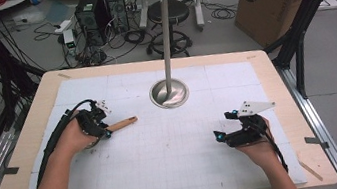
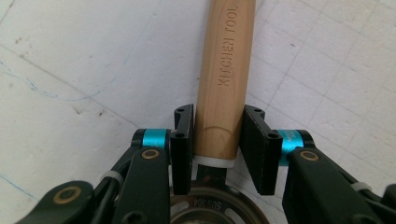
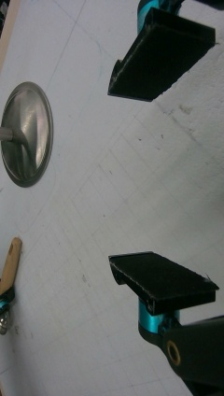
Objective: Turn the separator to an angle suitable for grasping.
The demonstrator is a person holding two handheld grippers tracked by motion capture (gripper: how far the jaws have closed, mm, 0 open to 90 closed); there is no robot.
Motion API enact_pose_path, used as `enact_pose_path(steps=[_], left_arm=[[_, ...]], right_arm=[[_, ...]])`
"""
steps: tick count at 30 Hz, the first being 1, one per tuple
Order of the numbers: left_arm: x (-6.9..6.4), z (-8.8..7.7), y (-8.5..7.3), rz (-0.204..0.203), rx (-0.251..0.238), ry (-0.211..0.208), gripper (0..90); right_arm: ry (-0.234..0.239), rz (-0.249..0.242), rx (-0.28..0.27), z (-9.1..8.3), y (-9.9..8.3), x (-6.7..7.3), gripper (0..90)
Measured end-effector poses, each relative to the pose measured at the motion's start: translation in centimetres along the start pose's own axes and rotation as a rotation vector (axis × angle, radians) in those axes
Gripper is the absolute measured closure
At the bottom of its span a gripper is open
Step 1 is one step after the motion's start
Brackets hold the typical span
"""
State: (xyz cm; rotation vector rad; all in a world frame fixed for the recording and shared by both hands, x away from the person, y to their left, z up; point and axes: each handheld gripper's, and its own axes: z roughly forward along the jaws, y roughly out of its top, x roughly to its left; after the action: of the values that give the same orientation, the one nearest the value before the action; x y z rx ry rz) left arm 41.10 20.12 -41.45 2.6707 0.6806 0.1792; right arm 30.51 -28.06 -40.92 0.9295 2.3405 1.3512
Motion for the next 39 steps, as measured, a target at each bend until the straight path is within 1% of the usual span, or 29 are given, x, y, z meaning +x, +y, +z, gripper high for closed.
enact_pose_path(steps=[2,3,5,6,8,11,12,13,15,17,19,25,27,32,39], left_arm=[[0.0,0.0,0.0,0.003,0.000,0.002,67.3],[-0.1,0.1,0.0,-0.007,-0.009,0.002,67.3],[-0.1,0.0,0.0,-0.001,-0.005,-0.007,68.1],[-0.2,0.0,0.0,-0.009,-0.007,-0.011,68.1],[-0.2,-0.1,-0.1,0.007,0.000,-0.012,68.2],[-0.6,-0.1,-0.3,0.014,-0.019,-0.022,68.3],[-0.6,-0.1,-0.4,0.022,-0.022,-0.028,68.4],[-0.8,-0.2,-0.6,0.028,-0.036,-0.039,68.4],[-0.9,-0.2,-0.7,0.027,-0.043,-0.044,68.3],[-1.1,-0.3,-0.7,0.036,-0.043,-0.040,68.4],[-1.3,-0.3,-0.7,0.046,-0.044,-0.040,68.4],[-2.3,-0.3,-0.2,0.083,-0.058,-0.058,68.5],[-2.9,-0.1,0.2,0.107,-0.058,-0.070,68.5],[-3.3,0.0,0.4,0.122,-0.055,-0.074,68.5],[-3.5,0.0,0.4,0.120,-0.064,-0.077,68.5]], right_arm=[[0.002,0.004,0.001,-0.1,0.0,0.0,14.7],[0.002,0.004,0.001,-0.1,0.0,0.0,14.7],[0.000,0.001,-0.003,-0.1,0.0,-0.1,14.7],[0.000,0.001,-0.003,-0.1,0.0,-0.1,14.7],[0.002,-0.001,-0.003,-0.1,0.0,-0.1,14.7],[0.002,0.003,-0.004,-0.1,0.0,-0.1,14.7],[0.003,0.003,-0.003,-0.2,0.0,-0.1,14.7],[0.003,0.004,-0.003,-0.2,0.0,-0.1,14.7],[0.002,0.003,-0.004,-0.1,0.0,-0.1,14.7],[0.003,-0.001,-0.001,-0.1,0.0,0.0,14.7],[0.002,-0.001,-0.001,0.0,0.0,0.0,14.7],[0.002,0.001,-0.004,-0.2,0.1,0.0,14.7],[0.003,-0.001,-0.004,-0.1,0.1,0.1,14.7],[0.007,-0.003,-0.001,0.0,0.1,0.1,14.7],[0.005,0.004,-0.004,-0.2,0.1,0.0,14.7]])
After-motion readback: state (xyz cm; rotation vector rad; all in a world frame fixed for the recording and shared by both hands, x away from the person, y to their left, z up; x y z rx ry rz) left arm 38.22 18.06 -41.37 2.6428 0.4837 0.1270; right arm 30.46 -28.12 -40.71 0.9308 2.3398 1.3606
